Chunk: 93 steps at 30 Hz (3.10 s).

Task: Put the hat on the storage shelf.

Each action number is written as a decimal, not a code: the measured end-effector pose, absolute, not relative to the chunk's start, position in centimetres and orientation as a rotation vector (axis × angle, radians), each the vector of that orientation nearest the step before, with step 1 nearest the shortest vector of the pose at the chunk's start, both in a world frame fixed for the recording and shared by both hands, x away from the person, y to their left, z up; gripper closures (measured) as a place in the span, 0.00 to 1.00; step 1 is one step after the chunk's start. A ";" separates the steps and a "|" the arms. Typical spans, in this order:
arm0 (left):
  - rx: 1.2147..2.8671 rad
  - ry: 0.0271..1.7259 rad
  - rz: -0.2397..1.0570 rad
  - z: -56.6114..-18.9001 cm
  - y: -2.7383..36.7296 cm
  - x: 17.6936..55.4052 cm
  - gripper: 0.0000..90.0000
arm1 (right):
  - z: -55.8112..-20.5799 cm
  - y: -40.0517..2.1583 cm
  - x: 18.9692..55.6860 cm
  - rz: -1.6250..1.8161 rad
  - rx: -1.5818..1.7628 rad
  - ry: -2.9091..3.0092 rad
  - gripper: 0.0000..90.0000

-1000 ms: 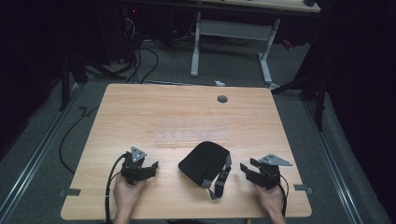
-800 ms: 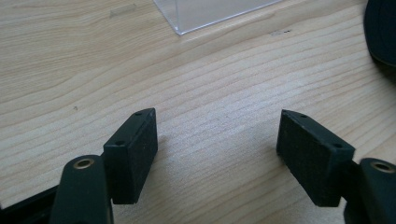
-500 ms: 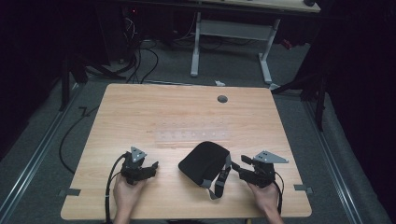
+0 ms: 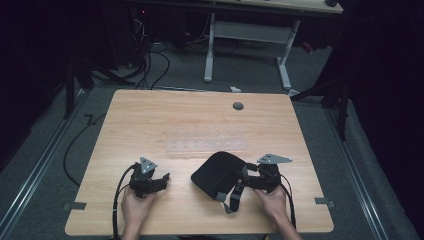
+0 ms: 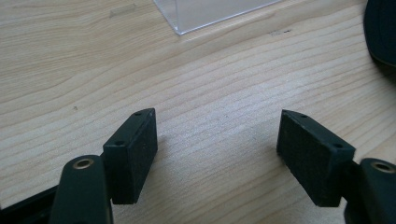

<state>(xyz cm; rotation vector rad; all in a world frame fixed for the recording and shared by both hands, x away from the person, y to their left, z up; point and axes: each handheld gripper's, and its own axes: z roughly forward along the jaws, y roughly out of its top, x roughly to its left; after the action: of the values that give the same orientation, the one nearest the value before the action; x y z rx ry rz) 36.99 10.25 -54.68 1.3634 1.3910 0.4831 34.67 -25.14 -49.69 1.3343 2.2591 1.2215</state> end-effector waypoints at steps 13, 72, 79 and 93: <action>1.363 1.391 0.483 -54.7 10.2 37.0 0.32 | -51.1 -24.0 35.9 1.221 1.340 2.314 0.47; 1.368 1.389 0.475 -54.7 10.1 37.0 0.30 | -50.4 -24.4 34.4 1.450 1.215 2.427 0.95; 1.386 1.383 0.467 -54.7 10.1 37.0 0.26 | -49.8 -24.7 34.1 1.464 1.213 2.408 0.95; 1.434 1.297 0.433 -54.5 10.1 36.3 0.30 | -47.9 -26.3 33.3 1.519 1.252 2.329 0.95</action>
<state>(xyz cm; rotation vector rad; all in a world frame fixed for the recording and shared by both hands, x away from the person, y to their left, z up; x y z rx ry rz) 36.31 10.11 -54.52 1.4343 1.2967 0.4329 33.32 -26.28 -47.92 1.2517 2.3289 1.5191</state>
